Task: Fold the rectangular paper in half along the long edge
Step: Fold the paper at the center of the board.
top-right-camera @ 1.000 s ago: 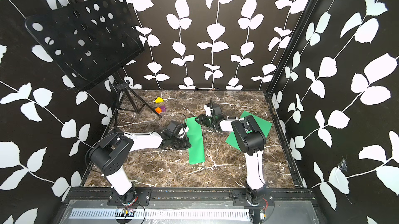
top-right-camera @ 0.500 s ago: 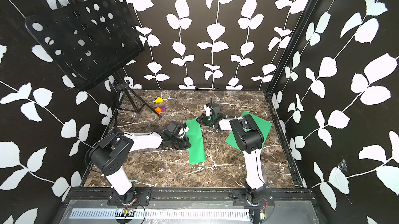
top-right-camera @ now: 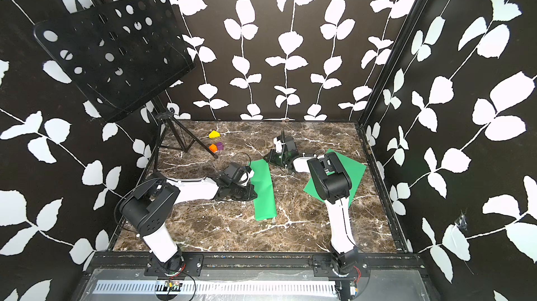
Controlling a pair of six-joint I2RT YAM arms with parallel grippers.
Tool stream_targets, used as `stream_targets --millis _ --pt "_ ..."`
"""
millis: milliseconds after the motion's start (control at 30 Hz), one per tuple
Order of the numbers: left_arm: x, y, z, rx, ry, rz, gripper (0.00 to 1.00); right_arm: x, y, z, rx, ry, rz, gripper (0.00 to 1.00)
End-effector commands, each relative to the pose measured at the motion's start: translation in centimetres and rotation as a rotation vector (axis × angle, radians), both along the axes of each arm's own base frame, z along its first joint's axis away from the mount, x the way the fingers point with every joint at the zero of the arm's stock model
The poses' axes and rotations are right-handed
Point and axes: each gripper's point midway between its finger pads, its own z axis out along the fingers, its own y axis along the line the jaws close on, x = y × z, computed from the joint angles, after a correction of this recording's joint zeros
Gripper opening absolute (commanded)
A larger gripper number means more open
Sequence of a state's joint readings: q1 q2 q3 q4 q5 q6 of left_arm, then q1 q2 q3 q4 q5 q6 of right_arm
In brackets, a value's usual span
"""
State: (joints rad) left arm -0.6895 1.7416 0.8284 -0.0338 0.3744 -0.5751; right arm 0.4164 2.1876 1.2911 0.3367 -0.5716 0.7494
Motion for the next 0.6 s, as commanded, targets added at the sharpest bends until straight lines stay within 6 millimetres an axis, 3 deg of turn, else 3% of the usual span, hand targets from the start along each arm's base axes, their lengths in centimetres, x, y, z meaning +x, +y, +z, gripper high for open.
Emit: stream_targets --millis 0,67,100,133,167,233,367,567 --pt "-3.5 5.1 -5.1 0.235 0.134 0.026 0.10 0.7 -0.1 0.3 0.001 -0.020 -0.011 0.00" --pt "-3.4 5.1 -5.1 0.234 0.133 0.026 0.10 0.9 -0.1 0.9 0.005 -0.033 -0.013 0.00" --pt "-3.5 5.0 -5.1 0.234 0.134 0.026 0.10 0.8 -0.1 1.1 0.008 -0.038 -0.013 0.08" --pt "-3.5 5.0 -5.1 0.233 0.134 0.025 0.10 0.8 -0.1 1.4 0.011 -0.043 -0.013 0.26" --pt "-3.5 5.0 -5.1 0.233 0.135 0.026 0.10 0.7 -0.2 1.7 0.016 -0.048 -0.013 0.37" --pt "-3.4 5.0 -5.0 0.233 0.131 0.025 0.10 0.2 -0.3 2.2 0.019 -0.054 -0.008 0.50" --pt "-3.4 5.1 -4.9 0.235 0.127 0.025 0.10 -1.8 -0.9 2.4 0.016 -0.042 0.011 0.56" --pt "-3.2 4.8 -4.9 0.233 0.127 0.020 0.10 -6.3 -2.3 1.6 0.014 0.030 0.033 0.59"
